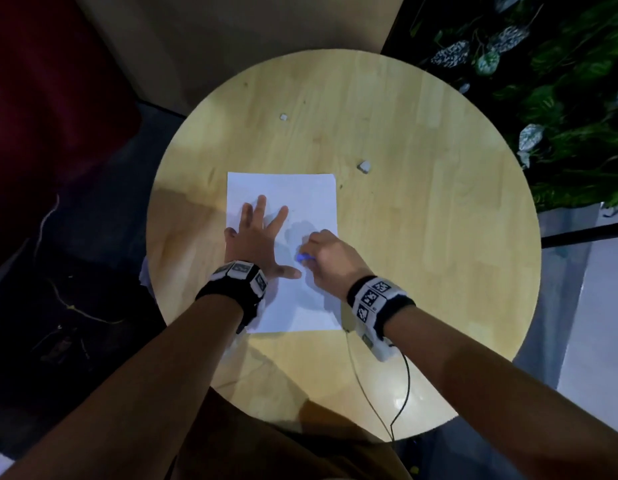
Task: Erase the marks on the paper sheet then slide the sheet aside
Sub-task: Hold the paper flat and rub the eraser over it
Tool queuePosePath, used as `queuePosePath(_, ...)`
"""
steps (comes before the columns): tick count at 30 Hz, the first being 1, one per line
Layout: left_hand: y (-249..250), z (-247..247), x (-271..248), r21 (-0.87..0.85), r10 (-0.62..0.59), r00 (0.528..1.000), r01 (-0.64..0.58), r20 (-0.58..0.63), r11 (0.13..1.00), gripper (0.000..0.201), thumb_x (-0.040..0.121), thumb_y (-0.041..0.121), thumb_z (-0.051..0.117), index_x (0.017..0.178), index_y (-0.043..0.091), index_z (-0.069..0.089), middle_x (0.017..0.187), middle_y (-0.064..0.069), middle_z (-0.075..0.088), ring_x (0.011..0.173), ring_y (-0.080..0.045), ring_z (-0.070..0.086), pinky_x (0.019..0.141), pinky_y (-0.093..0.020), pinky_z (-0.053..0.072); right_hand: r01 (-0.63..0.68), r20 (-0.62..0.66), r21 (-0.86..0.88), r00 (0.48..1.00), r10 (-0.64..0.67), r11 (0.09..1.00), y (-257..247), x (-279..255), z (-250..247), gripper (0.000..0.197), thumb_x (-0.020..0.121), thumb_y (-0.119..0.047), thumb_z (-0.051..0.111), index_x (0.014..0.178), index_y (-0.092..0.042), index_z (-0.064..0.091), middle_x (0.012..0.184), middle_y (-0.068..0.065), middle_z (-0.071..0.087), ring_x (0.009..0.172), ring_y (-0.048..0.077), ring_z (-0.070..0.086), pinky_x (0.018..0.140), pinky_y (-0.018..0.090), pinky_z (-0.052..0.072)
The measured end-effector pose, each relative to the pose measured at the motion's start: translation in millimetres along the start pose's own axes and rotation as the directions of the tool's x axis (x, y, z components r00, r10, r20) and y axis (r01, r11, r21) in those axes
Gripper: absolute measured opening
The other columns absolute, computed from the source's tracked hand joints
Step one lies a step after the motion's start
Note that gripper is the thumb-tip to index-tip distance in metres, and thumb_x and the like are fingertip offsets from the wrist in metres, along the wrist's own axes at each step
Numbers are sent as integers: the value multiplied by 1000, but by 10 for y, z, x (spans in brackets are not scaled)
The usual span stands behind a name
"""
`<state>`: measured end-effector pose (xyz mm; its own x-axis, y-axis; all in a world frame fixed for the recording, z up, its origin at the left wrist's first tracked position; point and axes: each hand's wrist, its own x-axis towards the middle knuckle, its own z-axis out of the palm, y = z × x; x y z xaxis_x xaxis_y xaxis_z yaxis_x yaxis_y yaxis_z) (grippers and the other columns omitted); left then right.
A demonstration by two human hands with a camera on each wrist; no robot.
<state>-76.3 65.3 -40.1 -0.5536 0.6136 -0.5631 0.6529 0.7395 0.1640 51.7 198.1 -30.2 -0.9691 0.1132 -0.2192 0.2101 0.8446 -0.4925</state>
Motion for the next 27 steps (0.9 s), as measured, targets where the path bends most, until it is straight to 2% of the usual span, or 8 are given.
queuePosePath(5,3,-6,-7,-12,14,1000,-13,8,1000,135,61,79,75,158,42,-12,164,-2,-29,154,-30,-16,115,-60,24,-196,-117,3,974,195,981,129,300,-165,18,90,-12,55,102,-12,68,102,5,59,105,22,51,71,31,47)
queuePosePath(8,-34,17,-34,15,67,998,-66,-3,998,138,58,80,77,158,42,-11,165,-2,-27,154,-31,-14,116,-59,26,-79,-66,-35,995,77,996,0,40,-10,15,87,-10,57,97,-11,68,97,6,59,98,26,52,69,39,51)
queuePosePath(10,-48,62,-80,23,108,994,-107,-14,994,138,56,82,75,158,42,-9,166,-2,-24,154,-30,-12,115,-57,27,-20,-58,-31,998,18,999,13,-123,30,15,84,-6,59,94,-11,69,93,5,60,93,26,53,63,39,52)
queuePosePath(14,52,134,-138,-20,68,994,-70,-87,997,136,57,83,73,160,40,-5,167,-2,-22,155,-30,-10,114,-54,28,-152,-123,38,980,155,988,141,4,-84,17,84,-7,60,97,-12,70,96,4,61,98,24,53,68,37,52)
queuePosePath(17,118,146,-132,-67,40,996,-45,-79,997,137,57,80,76,159,41,-6,166,-1,-24,155,-29,-12,116,-56,25,-236,-178,74,953,245,969,48,74,-47,16,85,-8,59,97,-9,70,96,7,60,99,26,54,68,37,52)
queuePosePath(20,117,140,-138,-41,33,997,-36,-71,999,138,57,83,73,159,40,-7,166,-2,-25,154,-30,-12,116,-55,26,-80,-67,10,995,80,997,-49,-141,85,16,79,-8,64,95,-9,69,97,7,61,96,27,54,69,38,53)
queuePosePath(22,120,135,-127,-27,36,996,-38,-76,999,137,57,83,73,159,39,-8,166,-3,-25,154,-31,-12,115,-56,27,8,-1,-23,1000,-8,1000,-20,-200,45,17,80,-7,63,95,-11,70,96,5,61,94,25,54,68,38,53)
queuePosePath(27,135,136,-118,-20,31,997,-32,-70,999,138,57,81,75,159,39,-8,166,-4,-24,155,-31,-11,113,-53,28,-188,-93,43,977,191,981,131,205,-141,18,88,-13,56,102,-12,68,101,6,59,103,24,52,76,39,51)
